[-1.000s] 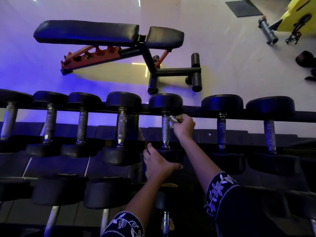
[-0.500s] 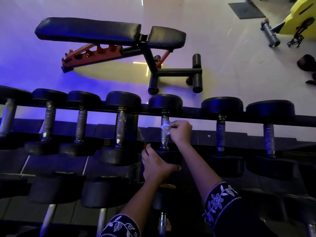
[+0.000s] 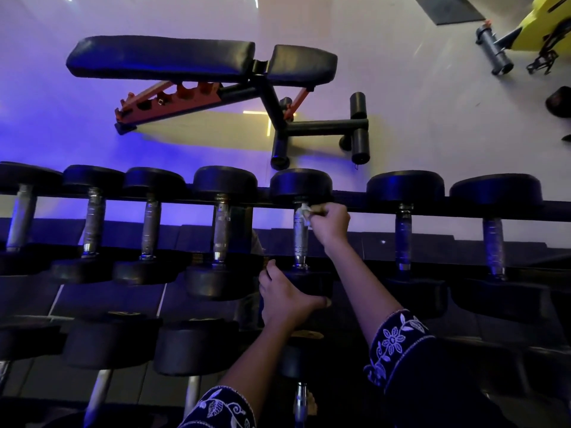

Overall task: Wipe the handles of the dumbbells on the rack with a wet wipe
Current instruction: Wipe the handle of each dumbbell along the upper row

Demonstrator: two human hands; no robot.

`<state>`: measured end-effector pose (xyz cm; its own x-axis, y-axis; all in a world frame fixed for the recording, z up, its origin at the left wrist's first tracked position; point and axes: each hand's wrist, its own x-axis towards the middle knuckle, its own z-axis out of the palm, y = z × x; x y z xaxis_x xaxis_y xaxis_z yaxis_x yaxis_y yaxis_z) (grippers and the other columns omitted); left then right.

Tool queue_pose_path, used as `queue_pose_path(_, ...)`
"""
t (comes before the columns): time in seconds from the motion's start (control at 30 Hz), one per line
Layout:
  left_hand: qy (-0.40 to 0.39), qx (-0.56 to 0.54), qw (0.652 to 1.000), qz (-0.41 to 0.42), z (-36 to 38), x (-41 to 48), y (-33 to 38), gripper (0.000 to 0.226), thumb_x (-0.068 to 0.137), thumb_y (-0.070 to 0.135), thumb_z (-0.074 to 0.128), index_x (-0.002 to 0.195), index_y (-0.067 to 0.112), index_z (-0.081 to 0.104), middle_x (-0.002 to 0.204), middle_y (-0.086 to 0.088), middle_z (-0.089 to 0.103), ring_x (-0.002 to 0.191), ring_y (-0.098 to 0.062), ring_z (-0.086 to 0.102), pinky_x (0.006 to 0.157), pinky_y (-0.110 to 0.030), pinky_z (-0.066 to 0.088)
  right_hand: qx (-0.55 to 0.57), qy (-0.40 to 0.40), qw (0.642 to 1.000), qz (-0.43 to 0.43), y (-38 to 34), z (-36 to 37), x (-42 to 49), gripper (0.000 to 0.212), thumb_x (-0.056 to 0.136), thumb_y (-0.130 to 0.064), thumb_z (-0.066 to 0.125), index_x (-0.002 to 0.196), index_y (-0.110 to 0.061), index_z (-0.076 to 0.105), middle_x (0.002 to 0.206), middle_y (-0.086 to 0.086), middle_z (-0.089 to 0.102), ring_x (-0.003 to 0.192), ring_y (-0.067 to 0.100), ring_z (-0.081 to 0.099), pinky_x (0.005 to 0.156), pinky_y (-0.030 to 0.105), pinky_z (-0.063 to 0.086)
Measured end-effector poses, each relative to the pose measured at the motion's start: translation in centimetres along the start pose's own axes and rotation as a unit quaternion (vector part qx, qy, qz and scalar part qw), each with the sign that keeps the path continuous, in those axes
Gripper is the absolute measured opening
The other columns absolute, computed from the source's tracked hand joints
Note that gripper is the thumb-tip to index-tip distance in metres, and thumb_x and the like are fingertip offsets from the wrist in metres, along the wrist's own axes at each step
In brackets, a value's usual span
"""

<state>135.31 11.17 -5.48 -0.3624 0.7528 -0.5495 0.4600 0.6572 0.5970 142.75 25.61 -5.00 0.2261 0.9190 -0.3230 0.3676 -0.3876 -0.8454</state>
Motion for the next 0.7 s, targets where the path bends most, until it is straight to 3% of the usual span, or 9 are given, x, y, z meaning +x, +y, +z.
queue_pose_path(0.07, 0.0, -0.004, 1.0, 0.002, 0.0, 0.0, -0.1, 0.141, 0.039, 0.046, 0.094, 0.148, 0.019, 0.01, 0.151, -0.006, 0.021, 0.141, -0.026, 0.024, 0.103, -0.048, 0.041, 0.004, -0.038, 0.999, 0.026, 1.6, -0.5, -1.6, 0.005, 0.077, -0.006, 0.072, 0.074, -0.01, 0.073, 0.07, 0.001, 0.067, 0.06, 0.004, 0.058, 0.061, 0.019, 0.046)
queue_pose_path(0.2, 0.002, -0.004, 1.0, -0.002, -0.1, -0.1, -0.1, 0.138, 0.038, 0.046, 0.094, 0.146, 0.021, 0.011, 0.15, -0.004, 0.021, 0.141, -0.024, 0.025, 0.102, -0.047, 0.041, 0.014, -0.107, 0.992, 0.068, 4.4, -1.2, -3.5, 0.03, 0.079, 0.002, 0.064, 0.057, -0.018, 0.062, 0.065, 0.003, 0.065, 0.059, 0.009, 0.058, 0.061, 0.023, 0.048)
queue_pose_path(0.3, -0.002, -0.001, 1.0, -0.003, -0.1, -0.1, -0.1, 0.139, 0.039, 0.046, 0.094, 0.147, 0.021, 0.01, 0.151, -0.004, 0.02, 0.142, -0.025, 0.024, 0.102, -0.048, 0.041, 0.073, -0.091, 0.989, 0.087, 3.4, -0.5, -1.2, 0.025, 0.071, 0.0, 0.062, 0.052, -0.016, 0.063, 0.072, 0.009, 0.068, 0.065, 0.015, 0.06, 0.064, 0.028, 0.049)
queue_pose_path(0.4, -0.005, -0.003, 1.0, -0.004, -0.2, -0.1, -0.1, 0.139, 0.041, 0.045, 0.095, 0.147, 0.021, 0.009, 0.152, -0.004, 0.019, 0.142, -0.025, 0.023, 0.103, -0.05, 0.041, 0.074, -0.078, 0.989, 0.101, 3.2, 0.5, 1.0, 0.019, 0.069, -0.009, 0.059, 0.058, -0.022, 0.067, 0.07, 0.003, 0.065, 0.072, 0.019, 0.058, 0.067, 0.034, 0.047)
queue_pose_path(0.6, -0.022, -0.004, 1.0, -0.002, -0.6, 0.2, -0.4, 0.137, 0.041, 0.046, 0.094, 0.146, 0.025, 0.008, 0.151, -0.003, 0.02, 0.141, -0.024, 0.025, 0.101, -0.051, 0.043, -0.018, -0.147, 0.987, 0.068, 6.2, 0.0, -2.6, 0.015, 0.084, 0.0, 0.054, 0.079, 0.003, 0.067, 0.069, 0.009, 0.06, 0.067, 0.017, 0.053, 0.065, 0.027, 0.041)
queue_pose_path(0.7, -0.025, 0.007, 1.0, -0.011, -0.8, 0.1, -0.3, 0.14, 0.04, 0.048, 0.093, 0.147, 0.024, 0.007, 0.151, -0.002, 0.02, 0.141, -0.024, 0.025, 0.1, -0.051, 0.042, 0.008, -0.129, 0.986, 0.104, 4.6, 0.5, -1.0, 0.013, 0.08, 0.0, 0.053, 0.078, -0.002, 0.066, 0.068, 0.009, 0.059, 0.067, 0.02, 0.054, 0.061, 0.032, 0.045)
